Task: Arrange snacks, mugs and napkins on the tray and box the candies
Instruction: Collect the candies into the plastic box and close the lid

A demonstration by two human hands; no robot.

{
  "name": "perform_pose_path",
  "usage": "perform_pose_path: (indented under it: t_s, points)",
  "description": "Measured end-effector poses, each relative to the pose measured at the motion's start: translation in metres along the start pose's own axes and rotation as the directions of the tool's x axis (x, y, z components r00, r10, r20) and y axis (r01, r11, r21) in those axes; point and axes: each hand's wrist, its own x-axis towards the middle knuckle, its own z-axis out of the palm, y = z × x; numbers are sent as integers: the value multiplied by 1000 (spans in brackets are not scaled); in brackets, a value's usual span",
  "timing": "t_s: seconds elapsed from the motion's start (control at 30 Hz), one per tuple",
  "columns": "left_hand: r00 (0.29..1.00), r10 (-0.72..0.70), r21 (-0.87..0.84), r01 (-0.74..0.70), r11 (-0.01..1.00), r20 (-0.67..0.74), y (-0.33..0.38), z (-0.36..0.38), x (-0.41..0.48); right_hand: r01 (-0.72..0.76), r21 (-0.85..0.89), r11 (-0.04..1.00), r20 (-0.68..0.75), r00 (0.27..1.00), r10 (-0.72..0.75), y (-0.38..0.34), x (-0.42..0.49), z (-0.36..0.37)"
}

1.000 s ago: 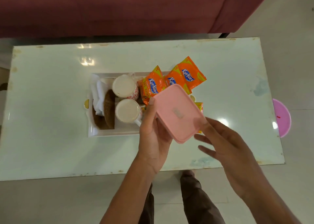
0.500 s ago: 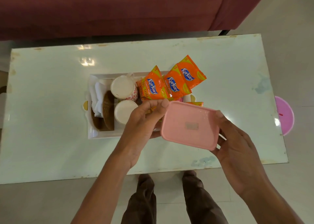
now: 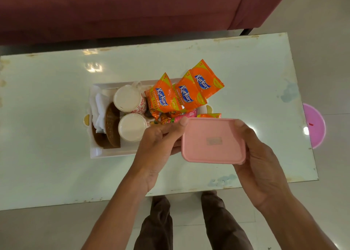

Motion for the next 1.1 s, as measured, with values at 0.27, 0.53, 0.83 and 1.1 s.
perform_pose_path:
  t_s: [0.27, 0.53, 0.83, 1.1]
  points:
    - [994, -6, -51, 12, 999, 108, -1, 0, 1, 17, 16, 1000, 112, 993, -19, -15, 10, -13]
    - [999, -14, 8, 14, 1000, 32, -7, -9, 1, -51, -127, 991, 267, 960, 84, -9, 7, -31]
    - [991, 113, 57, -117, 991, 69, -17, -6, 3, 4, -172, 985, 306, 951, 50, -6, 6, -37]
    - [975, 212, 197, -222, 955, 73, 0, 30, 15, 163, -334, 928, 319, 946, -51, -47, 27, -87]
